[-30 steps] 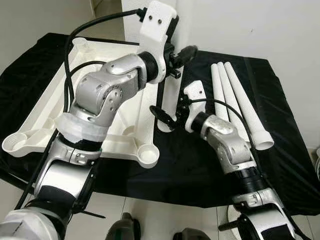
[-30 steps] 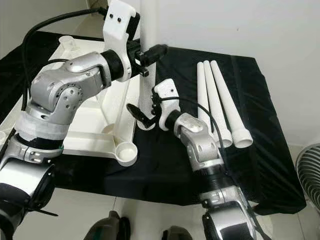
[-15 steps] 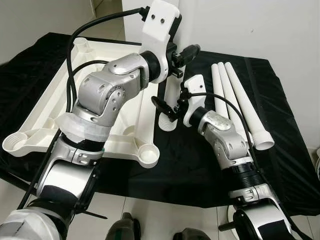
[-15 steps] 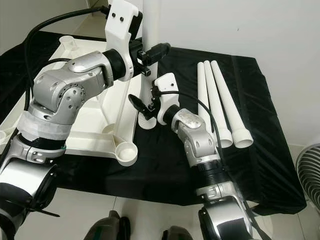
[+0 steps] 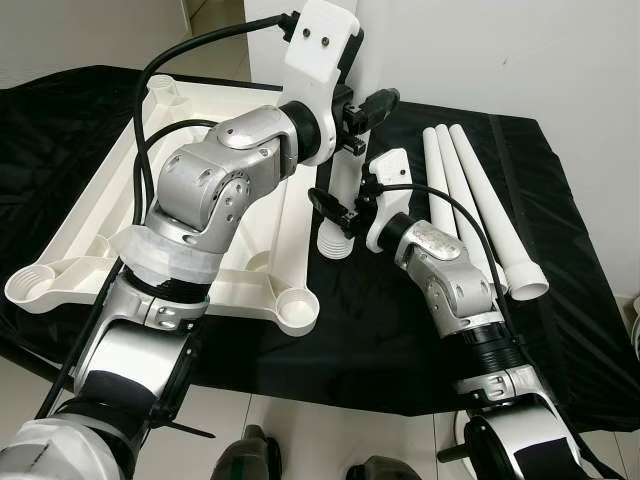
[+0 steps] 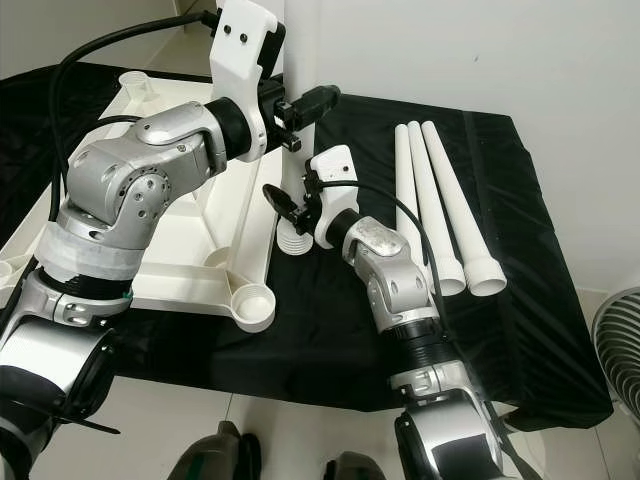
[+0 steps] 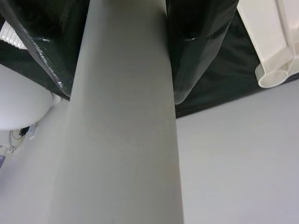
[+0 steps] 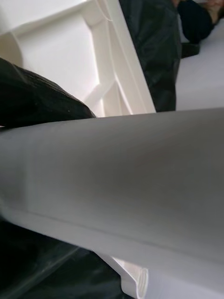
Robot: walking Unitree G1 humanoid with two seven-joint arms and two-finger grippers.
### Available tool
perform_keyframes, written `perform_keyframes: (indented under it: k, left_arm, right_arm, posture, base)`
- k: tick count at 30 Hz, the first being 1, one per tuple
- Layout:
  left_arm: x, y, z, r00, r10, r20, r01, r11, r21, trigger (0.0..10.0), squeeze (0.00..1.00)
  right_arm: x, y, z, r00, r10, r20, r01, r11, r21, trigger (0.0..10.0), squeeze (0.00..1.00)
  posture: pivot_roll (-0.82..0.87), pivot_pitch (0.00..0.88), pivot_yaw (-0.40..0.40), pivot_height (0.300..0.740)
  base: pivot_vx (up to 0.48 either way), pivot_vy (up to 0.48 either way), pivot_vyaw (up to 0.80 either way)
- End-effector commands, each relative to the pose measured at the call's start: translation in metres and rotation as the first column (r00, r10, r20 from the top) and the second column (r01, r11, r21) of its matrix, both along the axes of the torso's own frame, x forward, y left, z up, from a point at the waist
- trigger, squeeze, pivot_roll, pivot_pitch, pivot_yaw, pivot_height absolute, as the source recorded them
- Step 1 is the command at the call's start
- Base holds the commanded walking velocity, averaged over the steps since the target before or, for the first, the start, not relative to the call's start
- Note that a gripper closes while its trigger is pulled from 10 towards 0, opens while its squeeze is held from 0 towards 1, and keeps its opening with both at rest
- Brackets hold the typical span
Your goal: Building children table
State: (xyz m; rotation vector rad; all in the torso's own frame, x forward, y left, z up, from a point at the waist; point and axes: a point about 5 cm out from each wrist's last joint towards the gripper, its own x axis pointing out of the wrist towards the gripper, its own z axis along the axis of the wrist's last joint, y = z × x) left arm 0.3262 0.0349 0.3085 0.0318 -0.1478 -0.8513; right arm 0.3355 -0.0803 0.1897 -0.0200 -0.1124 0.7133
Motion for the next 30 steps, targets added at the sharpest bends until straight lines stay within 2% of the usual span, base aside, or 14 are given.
perform_keyframes:
  k: [1, 4, 13, 14, 15, 16, 21, 22, 23, 24, 26, 28, 30]
  left_arm:
    - [-0.006, 0.002, 0.011, 0.998, -0.030, 0.049, 0.033, 0.998, -0.058, 10.0, 1.00]
    - [-0.007, 0.004, 0.011, 0.998, -0.047, 0.047, 0.050, 0.996, -0.075, 10.0, 1.00]
    - [-0.008, 0.007, 0.012, 0.998, -0.033, 0.053, 0.039, 0.994, -0.102, 10.0, 1.00]
    - [-0.008, 0.009, 0.013, 0.998, -0.022, 0.067, 0.030, 0.992, -0.119, 10.0, 0.78]
    - [-0.008, 0.009, 0.013, 0.998, -0.022, 0.067, 0.030, 0.992, -0.119, 10.0, 0.78]
    - [-0.008, 0.011, 0.010, 0.997, 0.001, 0.079, 0.007, 0.995, -0.104, 10.0, 0.00]
    - [-0.007, 0.017, -0.002, 0.993, 0.047, 0.106, -0.040, 0.997, -0.065, 10.0, 0.00]
    - [-0.007, 0.022, -0.015, 0.993, 0.064, 0.100, -0.061, 0.998, -0.033, 10.0, 0.00]
    - [-0.007, 0.022, -0.015, 0.993, 0.064, 0.100, -0.061, 0.998, -0.033, 10.0, 0.00]
    - [-0.006, 0.027, -0.032, 0.992, 0.088, 0.089, -0.090, 0.996, 0.016, 10.0, 0.00]
    - [-0.006, 0.027, -0.032, 0.992, 0.088, 0.089, -0.090, 0.996, 0.016, 10.0, 0.00]
    - [-0.005, 0.039, -0.061, 0.982, 0.161, 0.103, -0.170, 0.982, 0.081, 10.0, 0.00]
    - [-0.005, 0.039, -0.061, 0.982, 0.161, 0.103, -0.170, 0.982, 0.081, 10.0, 0.00]
  right_arm:
    - [0.006, -0.008, 0.002, 0.997, -0.075, -0.005, 0.075, 0.996, 0.039, 10.0, 0.00]
    - [0.009, -0.011, 0.006, 0.993, -0.114, -0.003, 0.114, 0.990, 0.087, 10.0, 0.00]
    - [0.013, -0.015, 0.010, 0.987, -0.161, -0.005, 0.160, 0.978, 0.130, 10.0, 0.00]
    - [0.014, -0.017, 0.011, 0.983, -0.183, -0.006, 0.182, 0.973, 0.143, 10.0, 0.00]
    - [0.014, -0.017, 0.011, 0.983, -0.183, -0.006, 0.182, 0.973, 0.143, 10.0, 0.00]
    - [0.015, -0.020, 0.012, 0.978, -0.210, -0.006, 0.209, 0.966, 0.155, 10.0, 0.00]
    - [0.016, -0.026, 0.012, 0.964, -0.266, -0.014, 0.264, 0.947, 0.181, 10.0, 0.00]
    - [0.016, -0.031, 0.013, 0.954, -0.298, -0.023, 0.296, 0.932, 0.207, 10.0, 0.00]
    - [0.016, -0.031, 0.013, 0.954, -0.298, -0.023, 0.296, 0.932, 0.207, 10.0, 0.00]
    - [0.015, -0.036, 0.012, 0.946, -0.323, -0.038, 0.323, 0.917, 0.235, 10.0, 0.00]
    - [0.015, -0.036, 0.012, 0.946, -0.323, -0.038, 0.323, 0.917, 0.235, 10.0, 0.00]
    - [0.010, -0.047, 0.008, 0.929, -0.366, -0.053, 0.367, 0.894, 0.258, 10.0, 0.00]
    - [0.010, -0.047, 0.008, 0.929, -0.366, -0.053, 0.367, 0.894, 0.258, 10.0, 0.00]
  posture:
    - [-0.02, 0.000, 0.016, 0.740]
    - [-0.02, 0.000, 0.015, 0.740]
    - [-0.02, 0.000, 0.017, 0.740]
    - [-0.02, 0.000, 0.017, 0.740]
    - [-0.02, 0.000, 0.017, 0.740]
    - [-0.02, 0.000, 0.016, 0.740]
    - [-0.02, 0.002, 0.017, 0.740]
    - [-0.03, 0.014, 0.016, 0.740]
    - [-0.03, 0.014, 0.016, 0.740]
    - [-0.03, 0.021, 0.015, 0.740]
    - [-0.03, 0.021, 0.015, 0.740]
    - [-0.03, 0.035, 0.021, 0.740]
    - [-0.03, 0.035, 0.021, 0.740]
  base:
    - [0.000, 0.000, 0.00]
    - [0.000, 0.000, 0.00]
    - [0.000, 0.000, 0.00]
    - [0.000, 0.000, 0.00]
    - [0.000, 0.000, 0.00]
    - [0.000, 0.000, 0.00]
    - [0.000, 0.000, 0.00]
    - [0.000, 0.000, 0.00]
    - [0.000, 0.000, 0.00]
    - [0.000, 0.000, 0.00]
    - [0.000, 0.000, 0.00]
    - [0.000, 0.000, 0.00]
    - [0.000, 0.000, 0.00]
